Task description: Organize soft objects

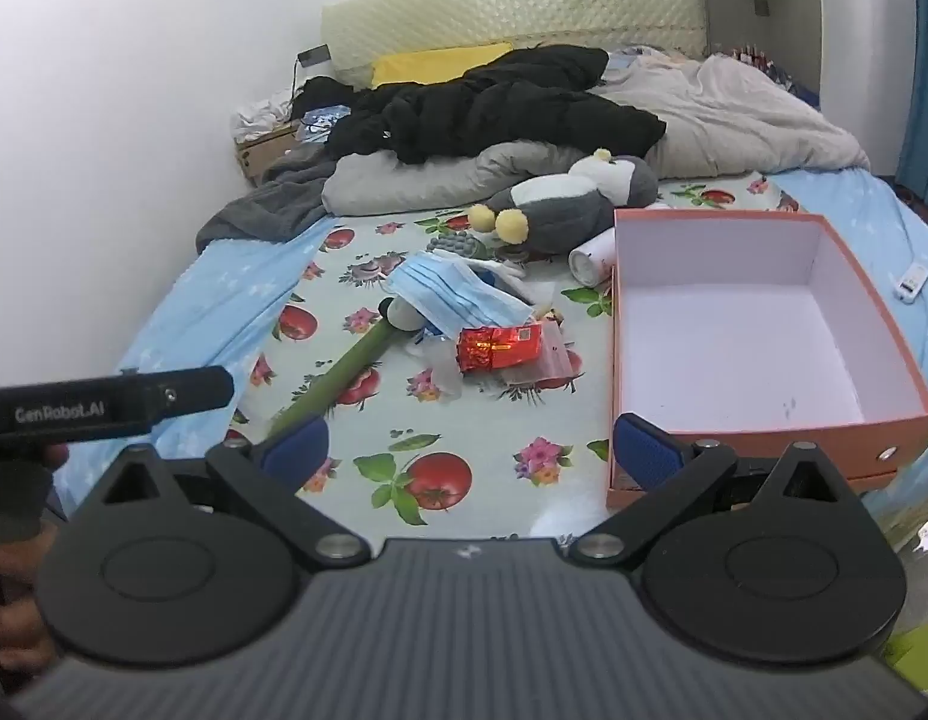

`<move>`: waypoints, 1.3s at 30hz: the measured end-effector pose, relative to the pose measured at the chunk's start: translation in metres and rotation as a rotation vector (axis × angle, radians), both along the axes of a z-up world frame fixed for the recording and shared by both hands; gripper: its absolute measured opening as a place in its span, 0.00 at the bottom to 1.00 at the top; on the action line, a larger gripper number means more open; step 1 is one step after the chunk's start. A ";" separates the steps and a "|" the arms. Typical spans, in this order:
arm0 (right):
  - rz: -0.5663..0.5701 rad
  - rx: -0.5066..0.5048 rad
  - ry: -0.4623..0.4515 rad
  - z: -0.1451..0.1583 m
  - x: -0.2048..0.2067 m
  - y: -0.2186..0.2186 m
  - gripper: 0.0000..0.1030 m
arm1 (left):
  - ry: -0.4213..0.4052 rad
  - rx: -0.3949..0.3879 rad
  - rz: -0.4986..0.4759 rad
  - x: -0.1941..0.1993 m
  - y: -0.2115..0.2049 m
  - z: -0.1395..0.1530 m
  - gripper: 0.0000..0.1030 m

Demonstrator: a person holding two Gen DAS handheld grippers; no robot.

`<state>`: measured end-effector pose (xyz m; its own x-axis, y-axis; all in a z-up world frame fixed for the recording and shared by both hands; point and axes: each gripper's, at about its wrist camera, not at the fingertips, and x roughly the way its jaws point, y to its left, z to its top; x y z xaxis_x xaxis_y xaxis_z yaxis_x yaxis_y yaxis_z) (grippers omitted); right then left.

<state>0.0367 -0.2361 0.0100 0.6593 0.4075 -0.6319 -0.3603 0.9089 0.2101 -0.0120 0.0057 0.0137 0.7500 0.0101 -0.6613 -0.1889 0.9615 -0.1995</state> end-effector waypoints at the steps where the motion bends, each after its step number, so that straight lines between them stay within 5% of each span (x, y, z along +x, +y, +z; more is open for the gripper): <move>1: 0.000 -0.003 -0.007 0.002 -0.002 -0.001 1.00 | 0.000 -0.003 0.000 0.000 0.001 -0.001 1.00; 23: 0.012 -0.040 0.012 0.002 -0.001 0.022 1.00 | 0.003 -0.062 0.081 -0.016 0.025 -0.010 1.00; 39: -0.021 -0.028 -0.013 0.002 -0.014 0.011 1.00 | 0.019 -0.036 0.043 -0.020 0.008 -0.010 1.00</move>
